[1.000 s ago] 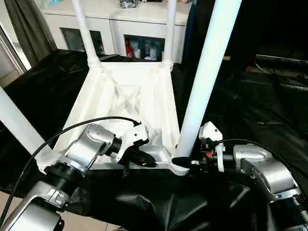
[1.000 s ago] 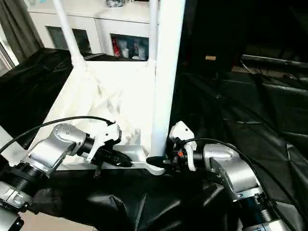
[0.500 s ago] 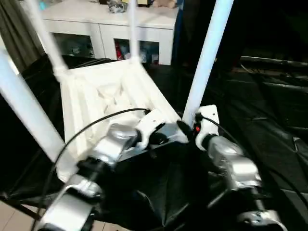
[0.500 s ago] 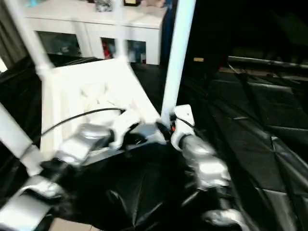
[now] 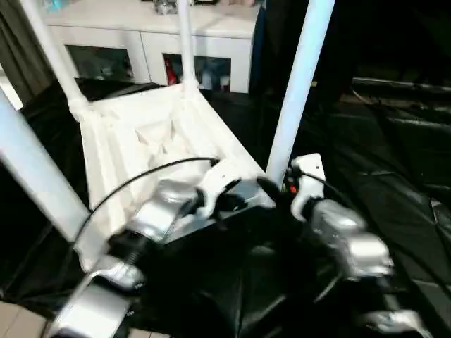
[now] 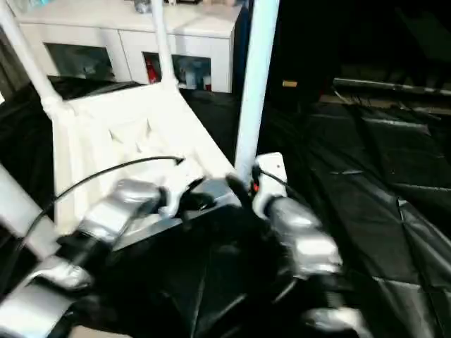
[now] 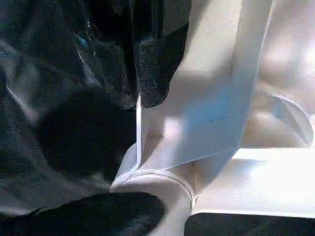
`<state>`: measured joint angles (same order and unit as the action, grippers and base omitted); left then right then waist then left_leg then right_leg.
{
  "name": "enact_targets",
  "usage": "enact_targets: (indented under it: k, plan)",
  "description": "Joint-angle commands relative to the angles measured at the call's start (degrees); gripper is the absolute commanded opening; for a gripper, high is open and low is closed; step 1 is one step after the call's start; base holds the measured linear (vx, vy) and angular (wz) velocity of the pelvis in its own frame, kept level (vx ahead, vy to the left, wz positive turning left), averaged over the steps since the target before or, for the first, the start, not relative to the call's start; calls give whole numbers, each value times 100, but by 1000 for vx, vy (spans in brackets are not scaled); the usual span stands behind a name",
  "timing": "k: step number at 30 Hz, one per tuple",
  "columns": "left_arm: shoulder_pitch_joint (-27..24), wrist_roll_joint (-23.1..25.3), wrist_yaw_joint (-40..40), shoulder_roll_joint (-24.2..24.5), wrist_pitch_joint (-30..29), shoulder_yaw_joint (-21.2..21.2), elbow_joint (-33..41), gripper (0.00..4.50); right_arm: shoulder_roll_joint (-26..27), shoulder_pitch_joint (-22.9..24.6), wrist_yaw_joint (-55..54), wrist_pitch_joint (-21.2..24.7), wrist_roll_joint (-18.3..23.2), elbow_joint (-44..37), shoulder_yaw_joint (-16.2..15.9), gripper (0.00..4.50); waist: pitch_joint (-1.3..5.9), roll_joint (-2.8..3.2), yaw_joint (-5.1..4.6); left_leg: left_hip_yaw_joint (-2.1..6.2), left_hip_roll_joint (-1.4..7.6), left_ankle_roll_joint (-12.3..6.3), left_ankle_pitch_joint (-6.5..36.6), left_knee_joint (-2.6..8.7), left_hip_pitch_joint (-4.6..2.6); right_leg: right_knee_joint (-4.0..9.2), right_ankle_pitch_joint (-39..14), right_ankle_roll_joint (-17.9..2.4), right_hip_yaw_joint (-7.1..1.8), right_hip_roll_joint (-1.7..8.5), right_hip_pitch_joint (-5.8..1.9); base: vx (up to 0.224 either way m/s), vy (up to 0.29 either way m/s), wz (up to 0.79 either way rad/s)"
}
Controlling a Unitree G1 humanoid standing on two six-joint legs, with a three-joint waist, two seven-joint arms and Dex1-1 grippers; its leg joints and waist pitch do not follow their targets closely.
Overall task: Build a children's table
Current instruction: Rotate leg to tighten
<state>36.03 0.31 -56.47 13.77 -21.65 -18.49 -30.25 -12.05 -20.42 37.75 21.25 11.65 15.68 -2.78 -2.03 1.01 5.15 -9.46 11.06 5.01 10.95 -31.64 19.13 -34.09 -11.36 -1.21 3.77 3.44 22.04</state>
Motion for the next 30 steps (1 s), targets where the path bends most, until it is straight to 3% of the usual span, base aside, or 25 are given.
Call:
enact_targets:
  k: [1,3,5,8,10,11,14,16,17,22,23,24,26,30]
  plan:
    - [-88,2,-180,-69,66,-269,-9,0,17,47,756,168,226,-218,-614,304,256,-41,41,32,179,-326,847,300,82,423,-920,-1044,-282,466,-294,0,0,0]
    - [-194,-4,-478,124,167,-326,39,0,-428,149,1356,269,327,-499,-687,304,248,-76,64,27,181,-342,869,296,78,443,-1155,-977,-291,472,-309,0,0,0]
    - [-231,-12,-612,196,228,-341,65,0,-568,183,1536,309,350,-580,-721,304,246,-52,75,29,196,-345,878,301,74,445,-1231,-970,-293,482,-287,0,0,0]
    - [-397,-152,-1258,507,447,-401,309,0,-977,291,2113,359,407,-826,-844,304,238,-134,95,18,208,-382,875,302,64,452,-1393,-890,-299,477,-280,0,0,0]
    - [-435,-205,-1436,582,454,-422,385,0,-1047,312,2225,389,431,-883,-863,304,252,-105,111,21,225,-397,787,300,57,413,-1245,-927,-297,472,-265,0,0,0]
    - [-530,-341,-1836,746,444,-478,609,0,-1189,363,2426,494,490,-1036,-917,304,246,-139,117,21,233,-385,752,303,54,405,-1163,-972,-292,470,-269,0,0,0]
    - [-581,-414,-2009,811,445,-486,716,0,-1274,385,2529,523,489,-1095,-983,304,250,-110,142,2,239,-369,726,288,30,391,-1013,-1063,-301,472,-244,0,0,0]
    - [-607,-403,-2081,848,474,-500,764,0,-1323,398,2576,480,430,-1101,-1041,304,256,-100,158,-8,241,-360,713,276,10,373,-847,-1144,-310,471,-231,0,0,0]
    - [-616,-374,-2097,873,496,-519,788,0,-1336,402,2589,454,402,-1097,-1066,304,251,-94,164,-6,233,-343,736,276,33,362,-747,-1189,-306,464,-252,0,0,0]
    - [-573,-380,-2128,851,480,-517,748,0,-1365,397,2761,566,485,-1105,-1105,304,249,-130,179,6,216,-304,796,282,52,373,-1009,-1087,-302,484,-280,0,0,0]
    - [-530,-354,-2087,835,466,-503,705,0,-1377,403,2836,601,512,-1106,-1127,280,253,-151,189,8,214,-319,733,278,63,365,-1008,-1060,-299,486,-287,0,0,0]
    - [-527,-351,-2082,834,466,-502,703,0,-1377,404,2840,604,516,-1106,-1129,272,261,-135,203,6,225,-338,665,271,54,368,-991,-1050,-296,489,-272,0,0,0]
    - [-469,-301,-1940,819,421,-423,657,0,-1389,390,2942,666,553,-1085,-1222,256,265,-178,234,9,226,-378,547,265,65,341,-859,-1067,-292,487,-277,0,0,0]
    - [-455,-190,-1609,777,369,-340,591,0,-1333,349,2915,607,469,-965,-1283,236,253,-171,280,4,223,-358,612,260,62,356,-957,-1043,-294,497,-263,0,0,0]
